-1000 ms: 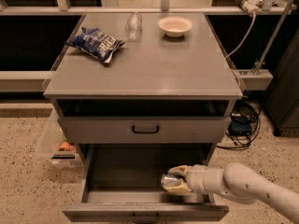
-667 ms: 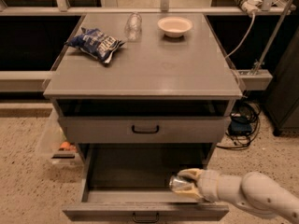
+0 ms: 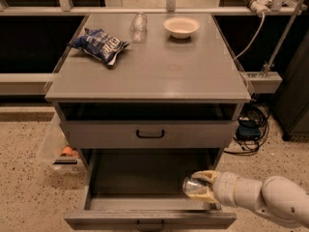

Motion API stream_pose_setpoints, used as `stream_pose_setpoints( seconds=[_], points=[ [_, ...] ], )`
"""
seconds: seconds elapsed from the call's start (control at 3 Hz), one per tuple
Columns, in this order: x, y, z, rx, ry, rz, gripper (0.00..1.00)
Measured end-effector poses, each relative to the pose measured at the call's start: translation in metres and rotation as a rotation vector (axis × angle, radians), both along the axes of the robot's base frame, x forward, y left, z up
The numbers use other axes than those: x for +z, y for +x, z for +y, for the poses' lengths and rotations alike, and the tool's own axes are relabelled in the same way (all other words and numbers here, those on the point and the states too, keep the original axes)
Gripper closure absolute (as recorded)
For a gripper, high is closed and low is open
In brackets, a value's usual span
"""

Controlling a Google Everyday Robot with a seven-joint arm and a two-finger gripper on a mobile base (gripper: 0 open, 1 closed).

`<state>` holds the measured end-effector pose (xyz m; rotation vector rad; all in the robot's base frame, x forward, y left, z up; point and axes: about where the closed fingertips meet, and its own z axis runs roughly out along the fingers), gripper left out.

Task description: Pick redbull can from middle drawer and place on counter

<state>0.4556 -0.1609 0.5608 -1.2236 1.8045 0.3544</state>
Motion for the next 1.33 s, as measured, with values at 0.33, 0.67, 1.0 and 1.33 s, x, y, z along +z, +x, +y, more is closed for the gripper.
stream_pose_setpoints(
  seconds=[0.33,0.67,1.0,1.33],
  points=[
    [0.017,0.004,-0.003,0.038,0.014,-0.002,1.00],
    [0.091,0.025,-0.007,0.133,-0.007,-0.065,1.00],
    [0.181,0.022,0.010,0.272,-0.100,-0.118,1.00],
    [0.264,0.008,0.025,0.366,-0.195,-0.187,1.00]
  ],
)
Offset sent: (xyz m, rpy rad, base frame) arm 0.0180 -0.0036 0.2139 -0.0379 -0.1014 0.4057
